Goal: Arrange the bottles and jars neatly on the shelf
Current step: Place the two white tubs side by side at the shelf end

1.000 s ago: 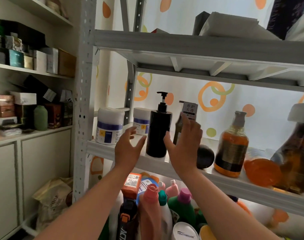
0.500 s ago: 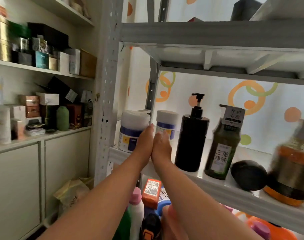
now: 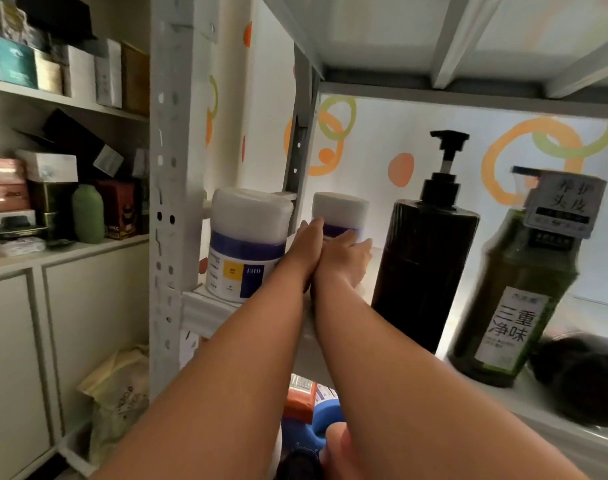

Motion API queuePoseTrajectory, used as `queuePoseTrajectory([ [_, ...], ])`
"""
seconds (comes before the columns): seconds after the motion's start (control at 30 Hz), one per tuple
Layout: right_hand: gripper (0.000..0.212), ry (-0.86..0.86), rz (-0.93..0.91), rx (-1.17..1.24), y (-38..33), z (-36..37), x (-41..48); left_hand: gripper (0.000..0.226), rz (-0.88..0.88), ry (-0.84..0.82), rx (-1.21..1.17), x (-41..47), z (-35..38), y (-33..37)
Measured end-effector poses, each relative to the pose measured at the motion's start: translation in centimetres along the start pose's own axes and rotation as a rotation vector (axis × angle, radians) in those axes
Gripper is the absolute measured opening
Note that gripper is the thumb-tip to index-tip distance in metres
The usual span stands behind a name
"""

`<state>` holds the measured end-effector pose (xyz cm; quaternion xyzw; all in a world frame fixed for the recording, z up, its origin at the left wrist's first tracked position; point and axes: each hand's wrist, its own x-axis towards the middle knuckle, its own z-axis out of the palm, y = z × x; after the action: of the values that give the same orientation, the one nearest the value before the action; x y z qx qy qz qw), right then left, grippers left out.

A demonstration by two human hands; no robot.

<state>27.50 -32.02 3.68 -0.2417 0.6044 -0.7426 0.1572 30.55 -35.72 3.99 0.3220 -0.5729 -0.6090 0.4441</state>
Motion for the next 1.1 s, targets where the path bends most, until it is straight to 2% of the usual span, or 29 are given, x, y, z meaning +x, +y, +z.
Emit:
queuePoseTrajectory([
  [0.07, 0.033, -0.054, -0.007, -0.053, 0.3, 0.4, 0.4, 0.033, -0.027, -0.068, -0.025, 0.6, -0.4, -0.3],
  [0.2, 0.045, -0.11, 0.013, -0.123, 0.7, 0.7, 0.9, 0.035, -0.063, -0.169, -0.083, 0.5, -0.5, -0.6],
  [0.33, 0.053, -0.108, 0.059, -0.151, 0.8, 0.5, 1.2, 0.034, -0.08, -0.121, -0.047, -0.2, -0.4, -0.3],
  [0.47, 0.048, -0.076, 0.066, -0.159, 0.8, 0.5, 1.3, 0.05, -0.065, -0.061, 0.008, -0.9, -0.3, -0.3],
  [0.6, 0.047, -0.069, 0.08, -0.196, 0.6, 0.2, 1.1, 0.05, -0.035, -0.096, 0.038, -1.5, -0.3, -0.2],
  [0.67, 0.049, -0.076, 0.077, -0.195, 0.7, 0.2, 0.9, 0.042, -0.035, -0.121, 0.003, -1.9, -0.2, 0.0],
  [0.83, 0.038, -0.073, 0.033, -0.025, 0.5, -0.5, 0.0, 0.049, -0.067, -0.106, -0.028, -3.1, -0.1, 0.2],
  [1.0, 0.053, -0.092, 0.048, -0.078, 0.1, -1.1, -1.6, 0.036, -0.095, -0.145, -0.134, -5.5, -0.3, 0.6],
  [1.1, 0.06, -0.123, 0.039, -0.117, 0.0, -1.6, -2.5, 0.036, -0.11, -0.139, -0.145, -7.4, -0.7, 0.7],
])
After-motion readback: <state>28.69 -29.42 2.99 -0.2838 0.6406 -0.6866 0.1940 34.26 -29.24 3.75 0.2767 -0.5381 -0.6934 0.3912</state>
